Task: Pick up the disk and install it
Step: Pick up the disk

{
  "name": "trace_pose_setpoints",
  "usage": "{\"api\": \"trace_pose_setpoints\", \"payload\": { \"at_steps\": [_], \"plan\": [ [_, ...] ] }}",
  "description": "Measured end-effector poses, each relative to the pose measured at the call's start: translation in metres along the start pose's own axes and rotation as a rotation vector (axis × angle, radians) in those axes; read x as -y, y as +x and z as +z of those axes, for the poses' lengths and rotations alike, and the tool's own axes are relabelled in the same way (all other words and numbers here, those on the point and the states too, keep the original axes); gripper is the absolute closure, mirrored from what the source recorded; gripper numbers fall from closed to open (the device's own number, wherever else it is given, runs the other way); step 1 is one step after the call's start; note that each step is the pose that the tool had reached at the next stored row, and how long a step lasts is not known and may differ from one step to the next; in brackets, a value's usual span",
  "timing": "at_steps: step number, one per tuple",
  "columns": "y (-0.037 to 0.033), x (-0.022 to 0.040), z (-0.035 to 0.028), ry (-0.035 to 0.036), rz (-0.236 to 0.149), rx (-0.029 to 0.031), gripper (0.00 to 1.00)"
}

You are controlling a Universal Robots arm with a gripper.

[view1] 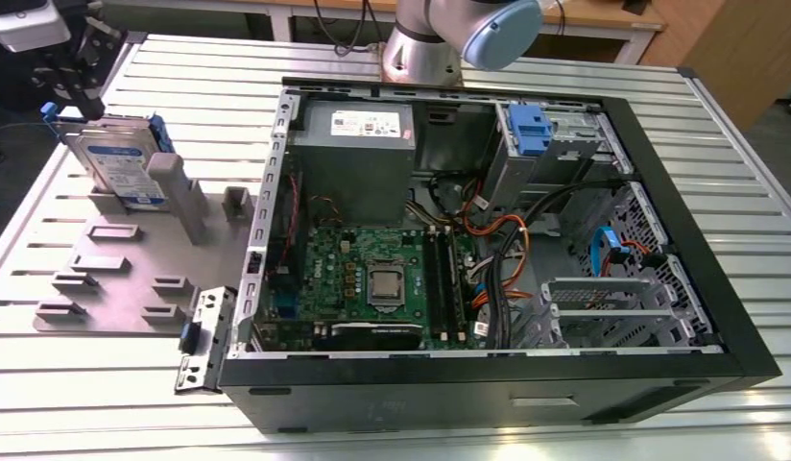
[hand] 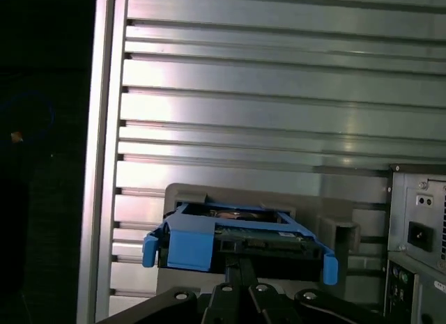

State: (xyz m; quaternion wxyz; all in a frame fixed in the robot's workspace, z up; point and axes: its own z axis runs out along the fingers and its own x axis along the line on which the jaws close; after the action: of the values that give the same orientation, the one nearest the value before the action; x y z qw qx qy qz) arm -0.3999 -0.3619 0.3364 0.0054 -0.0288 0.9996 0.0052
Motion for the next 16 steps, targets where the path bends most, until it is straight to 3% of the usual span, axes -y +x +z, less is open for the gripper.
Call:
{"api": "trace_pose_setpoints", "payload": {
  "at_steps": [16],
  "plan": [
    [0.0000, 0.0000, 0.0002, -0.0033, -0.291, -0.0030, 0.89]
  ]
}}
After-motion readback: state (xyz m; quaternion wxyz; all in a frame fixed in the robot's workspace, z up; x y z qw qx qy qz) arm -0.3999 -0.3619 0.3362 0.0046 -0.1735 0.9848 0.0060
